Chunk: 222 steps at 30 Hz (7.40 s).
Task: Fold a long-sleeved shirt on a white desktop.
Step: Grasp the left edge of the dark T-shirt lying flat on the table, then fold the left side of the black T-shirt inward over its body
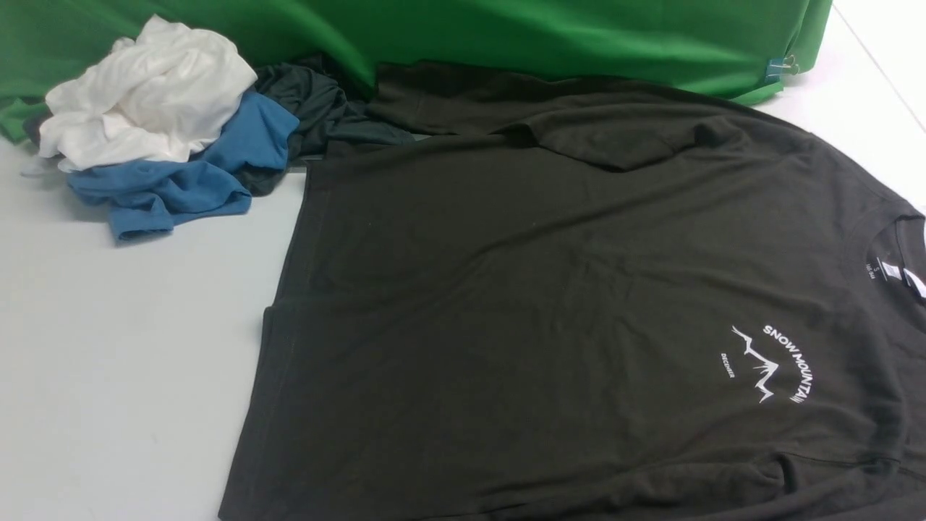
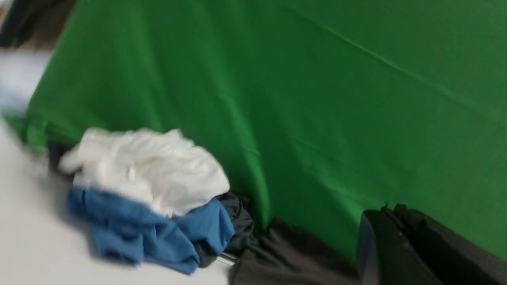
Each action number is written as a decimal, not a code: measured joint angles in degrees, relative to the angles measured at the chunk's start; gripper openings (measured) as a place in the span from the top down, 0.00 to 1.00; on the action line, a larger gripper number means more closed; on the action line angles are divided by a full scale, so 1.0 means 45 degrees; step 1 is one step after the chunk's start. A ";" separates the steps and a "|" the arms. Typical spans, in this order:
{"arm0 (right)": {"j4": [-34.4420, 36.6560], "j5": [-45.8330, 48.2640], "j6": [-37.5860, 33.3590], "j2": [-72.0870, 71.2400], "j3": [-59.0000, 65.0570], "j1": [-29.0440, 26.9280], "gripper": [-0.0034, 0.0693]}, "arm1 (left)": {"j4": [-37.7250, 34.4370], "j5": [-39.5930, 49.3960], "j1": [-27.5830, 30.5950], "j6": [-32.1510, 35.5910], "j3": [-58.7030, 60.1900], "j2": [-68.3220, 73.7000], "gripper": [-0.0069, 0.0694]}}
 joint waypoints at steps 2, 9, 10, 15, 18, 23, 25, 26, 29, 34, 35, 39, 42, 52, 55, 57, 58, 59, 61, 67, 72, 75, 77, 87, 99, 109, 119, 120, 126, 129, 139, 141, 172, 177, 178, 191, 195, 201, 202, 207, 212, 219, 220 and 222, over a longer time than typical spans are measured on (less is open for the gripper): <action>0.0000 0.0000 0.0000 0.0000 0.0000 0.0000 0.62 | 0.0387 0.1859 0.0000 0.1449 -0.1369 0.0590 0.88; 0.0000 0.0000 0.0000 0.0000 0.0000 0.0000 0.62 | -0.0708 0.8534 -0.1214 0.5772 -0.4804 0.4150 0.88; 0.0000 0.0000 0.0000 0.0000 0.0000 0.0012 0.62 | -0.0814 0.9632 -0.1516 0.5951 -0.5166 0.4865 0.88; 0.0000 0.0000 0.0000 0.0000 0.0000 0.0012 0.62 | -0.1011 1.1451 -0.2494 0.6274 -0.5566 0.7289 0.88; 0.0000 0.0000 0.0000 0.0000 0.0000 0.0020 0.62 | -0.1514 1.1211 -0.3711 0.7668 -0.5566 0.8223 0.88; 0.0000 0.0000 0.0000 0.0000 0.0000 0.0020 0.62 | -0.1221 1.1003 -0.6701 0.8480 -0.5601 0.9308 0.88; 0.0000 0.0000 0.0000 0.0000 0.0000 0.0020 0.62 | -0.0666 1.1003 -0.7569 0.8411 -0.5601 0.9805 0.88; 0.0000 0.0000 0.0000 0.0000 0.0000 0.0020 0.62 | -0.0196 1.0998 -0.8380 0.8367 -0.5601 1.0256 0.88; 0.0000 0.0000 0.0000 0.0000 0.0000 0.0020 0.62 | 0.0575 1.0973 -0.9982 0.8349 -0.5605 1.1253 0.88; 0.0000 -0.0013 0.0000 0.0000 0.0000 0.0020 0.62 | 0.1299 1.0958 -1.1295 0.8349 -0.5615 1.2736 0.88; 0.0000 -0.0061 0.0000 0.0000 0.0000 0.0020 0.62 | 0.1371 1.0954 -1.1509 0.8360 -0.5615 1.3017 0.88; 0.0389 -0.1440 0.0950 0.0000 0.0000 0.0020 0.62 | 0.1612 1.0934 -1.2144 0.8360 -0.5615 1.4334 0.81; 0.0849 -0.3468 0.2932 0.0000 0.0000 0.0020 0.62 | 0.1781 1.0674 -1.2340 0.8376 -0.5519 1.5011 0.70; 0.1048 -0.0231 0.3946 0.1256 -0.3297 0.2231 0.69 | 0.2488 0.8958 -1.2352 0.9221 -0.3833 1.5642 0.33; 0.1048 0.1621 0.2677 0.2502 -0.5373 0.3710 0.69 | 0.2542 0.8915 -1.2352 0.9464 -0.3628 1.5642 0.32; 0.1048 0.2713 0.2011 0.3596 -0.6770 0.4899 0.69 | 0.2640 0.8872 -1.2352 0.9527 -0.3618 1.5642 0.31; 0.1036 0.3036 0.1823 0.3891 -0.7068 0.5304 0.69 | 0.2665 0.8843 -1.2352 0.9525 -0.3618 1.5642 0.31; 0.1036 0.3329 0.1657 0.4349 -0.7487 0.5778 0.69 | 0.2682 0.8826 -1.2352 0.9525 -0.3618 1.5642 0.31; 0.1010 0.3578 0.1351 0.5300 -0.8065 0.6626 0.69 | 0.2753 0.8782 -1.2352 0.9525 -0.3618 1.5642 0.31; 0.0955 0.3334 0.0860 0.7158 -0.8358 0.8128 0.68 | 0.3482 0.8632 -1.2352 0.9540 -0.3458 1.5642 0.37; 0.0955 0.3334 0.0732 0.8159 -0.8358 0.8397 0.66 | 0.3364 0.8188 -1.2352 0.9540 -0.2939 1.5642 0.45; 0.0955 0.3334 0.0538 0.8326 -0.8367 0.8407 0.64 | 0.3439 0.7862 -1.2352 0.9529 -0.2748 1.5642 0.46; 0.0955 0.3422 0.0500 0.8341 -0.8418 0.8407 0.64 | 0.3634 0.7759 -1.2352 0.9379 -0.2749 1.5642 0.47; 0.0882 0.5935 -0.0451 0.8341 -0.9653 0.8407 0.63 | 0.5131 0.8132 -1.2352 0.7946 -0.3088 1.5642 0.86; -0.0074 0.8967 -0.1079 0.9330 -1.0304 0.8407 0.62 | 0.5327 1.2009 -1.2352 0.6819 -0.6342 1.5407 0.86; -0.0090 1.0013 -0.5374 1.4026 -1.0137 0.8666 0.47 | 0.5381 1.2806 -1.2352 0.6746 -0.7180 1.3480 0.86; -0.0580 0.6398 -0.8486 1.5852 -0.7103 0.9436 0.20 | 0.5664 1.2354 -1.2352 0.6562 -0.7190 1.2299 0.86; -0.0685 0.6083 -0.8521 1.5938 -0.6928 0.9436 0.20 | 0.5747 1.2315 -1.2352 0.6478 -0.7190 1.2294 0.86; -0.1162 0.4917 -0.8629 1.6355 -0.6282 0.9436 0.20 | 0.5942 1.1879 -1.2352 0.6439 -0.7190 1.2294 0.86; -0.1944 0.3841 -0.8326 1.6588 -0.5968 0.9436 0.26 | 0.6021 1.1706 -1.2352 0.6152 -0.7193 1.2294 0.86; -0.2298 0.3518 -0.7404 1.7271 -0.5781 0.9436 0.77 | 0.6180 1.1701 -1.2352 0.5631 -0.7897 1.2294 0.86; -0.2325 0.3944 -0.7037 1.7076 -0.5943 0.9436 0.83 | 0.6364 1.1714 -1.2352 0.5482 -0.8130 1.2294 0.86; -0.2378 0.4836 -0.5586 1.5746 -0.6499 0.9436 0.73 | 0.7017 1.1632 -1.2352 0.5022 -0.8439 1.2294 0.86; -0.2378 0.4952 -0.5089 1.5664 -0.6638 0.9436 0.90 | 0.7294 1.1618 -1.2352 0.4563 -0.8439 1.2294 0.86; -0.2378 0.4952 -0.5045 1.5666 -0.6657 0.9436 0.90 | 0.7327 1.1618 -1.2352 0.4525 -0.8439 1.2294 0.86; -0.4715 0.5515 -0.3229 1.5955 -0.8812 0.9421 0.90 | 0.6511 0.9604 -0.9324 0.4484 -0.8467 1.4154 0.86; -0.5010 0.4930 -0.3167 1.6960 -0.9047 0.8512 0.90 | 0.5308 0.8723 -0.7697 0.5405 -0.8887 1.5531 0.86; -0.5097 0.4349 -0.3195 1.8302 -0.9824 0.6813 0.90 | 0.5035 0.8160 -0.6716 0.5746 -0.9897 1.7304 0.86; -0.5084 0.4275 -0.3210 1.8470 -0.9969 0.6615 0.90 | 0.5035 0.8160 -0.6636 0.5790 -1.0097 1.7626 0.86; -0.5044 0.3676 -0.3269 1.9084 -1.0448 0.6072 0.90 | 0.5260 0.8176 -0.6607 0.5836 -1.0925 1.9013 0.86; -0.5036 0.2995 -0.3618 1.9570 -1.0742 0.5988 0.90 | 0.5664 0.8176 -0.6607 0.5844 -1.1464 1.9918 0.86; -0.5036 0.2409 -0.3751 2.0682 -1.0811 0.5965 0.90 | 0.5999 0.7781 -0.6301 0.5748 -1.1860 2.0604 0.86; -0.5036 0.2394 -0.3736 2.0795 -1.0811 0.5967 0.90 | 0.5999 0.7656 -0.6189 0.5714 -1.1860 2.0641 0.86; -0.5036 0.2352 -0.3711 2.0929 -1.0811 0.5879 0.90 | 0.5983 0.7385 -0.5970 0.5698 -1.1887 2.0784 0.86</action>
